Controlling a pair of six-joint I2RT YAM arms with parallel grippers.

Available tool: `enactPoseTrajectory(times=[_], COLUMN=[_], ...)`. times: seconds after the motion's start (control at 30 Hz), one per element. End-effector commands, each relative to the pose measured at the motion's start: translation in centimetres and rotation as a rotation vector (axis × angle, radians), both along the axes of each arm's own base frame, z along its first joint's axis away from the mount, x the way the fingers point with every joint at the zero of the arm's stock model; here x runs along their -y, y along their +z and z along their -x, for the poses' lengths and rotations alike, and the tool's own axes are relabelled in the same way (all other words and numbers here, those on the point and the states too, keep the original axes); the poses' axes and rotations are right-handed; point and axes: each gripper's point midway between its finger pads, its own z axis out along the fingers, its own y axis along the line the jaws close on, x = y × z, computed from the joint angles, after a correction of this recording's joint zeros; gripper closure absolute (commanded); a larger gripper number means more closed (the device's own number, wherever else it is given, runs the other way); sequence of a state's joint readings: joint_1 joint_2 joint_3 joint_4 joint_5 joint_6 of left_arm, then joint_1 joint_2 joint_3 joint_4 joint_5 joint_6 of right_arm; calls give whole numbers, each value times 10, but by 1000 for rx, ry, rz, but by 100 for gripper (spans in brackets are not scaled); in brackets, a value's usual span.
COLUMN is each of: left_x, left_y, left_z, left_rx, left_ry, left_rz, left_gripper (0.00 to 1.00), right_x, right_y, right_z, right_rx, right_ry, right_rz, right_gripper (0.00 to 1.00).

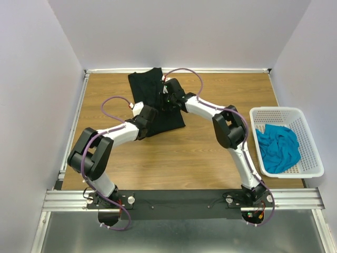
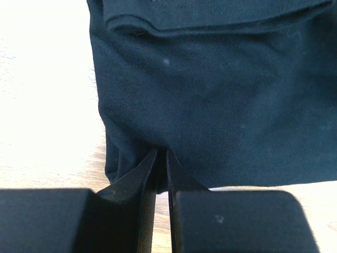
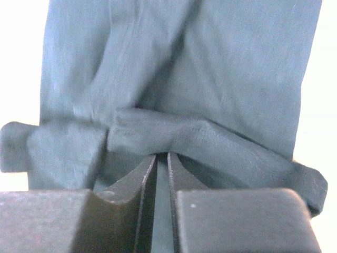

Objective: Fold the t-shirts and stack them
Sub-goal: Fold the tshirt

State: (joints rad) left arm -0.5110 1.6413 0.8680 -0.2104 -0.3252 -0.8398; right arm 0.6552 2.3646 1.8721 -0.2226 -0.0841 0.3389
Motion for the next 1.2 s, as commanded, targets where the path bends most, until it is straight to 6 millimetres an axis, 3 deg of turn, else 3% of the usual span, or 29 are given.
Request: enactPoseTrajectory(times=[0.0, 0.03, 0.07, 0.13, 0.27, 0.33, 0.37, 0.43, 0.47, 0.53, 0.57, 0.6, 0.67, 0.73, 0.77, 0.83, 0.9, 0.97, 1.0, 1.17], left_x=[-2, -2, -1, -1, -1, -1, -2, -1, -1, -3, -2, 1, 3, 7, 5, 8, 11, 19, 22, 32], left_y=[-17, -16, -16, -14, -14, -13, -13, -15, -16, -19, -19, -13, -4, 22, 35, 53, 61, 68, 66, 47], left_z=[26, 27, 29, 31, 38, 43, 47, 60, 66, 82, 89, 91, 97, 89, 84, 73, 65, 55, 51, 42], left_rx=[-96, -94, -98, -103, -119, -123, -132, -148, -157, -184, -201, -194, -187, -116, -74, -18, 4, 19, 9, -20], left_ry=[-23, -25, -28, -33, -50, -55, -59, -75, -83, -91, -88, -94, -89, -80, -65, -60, -59, -70, -77, -115], left_rz=[-20, -20, -19, -15, -13, -2, 1, 19, 24, 45, 56, 84, 111, 148, 154, 171, 172, 184, 181, 142], left_gripper=[81, 81, 81, 81, 81, 81, 81, 81, 81, 81, 81, 81, 78, 74, 66, 56, 53, 53, 54, 67], right_x=[-3, -4, -10, -10, -11, -5, -2, 10, 13, 20, 28, 31, 39, 44, 48, 49, 54, 55, 54, 46], right_y=[7, 8, 21, 15, 47, 46, 72, 60, 79, 85, 63, 83, 68, 74, 61, 56, 41, 29, 27, 19], right_z=[-38, -42, -52, -61, -67, -56, -51, -28, -17, 2, 22, 32, 60, 78, 92, 103, 112, 114, 114, 101], right_rx=[92, 100, 132, 145, 193, 177, 199, 151, 156, 131, 67, 73, 7, -8, -49, -76, -115, -137, -138, -119], right_ry=[-56, -59, -61, -58, -51, -40, -31, -9, 4, 23, 41, 47, 78, 91, 104, 108, 108, 101, 106, 105], right_rz=[3, -2, -23, -17, -43, -27, -49, -19, -40, -52, -34, -66, -62, -74, -64, -67, -51, -43, -44, -50], right_gripper=[74, 73, 71, 67, 63, 60, 59, 57, 56, 52, 52, 52, 52, 52, 52, 53, 56, 66, 75, 87])
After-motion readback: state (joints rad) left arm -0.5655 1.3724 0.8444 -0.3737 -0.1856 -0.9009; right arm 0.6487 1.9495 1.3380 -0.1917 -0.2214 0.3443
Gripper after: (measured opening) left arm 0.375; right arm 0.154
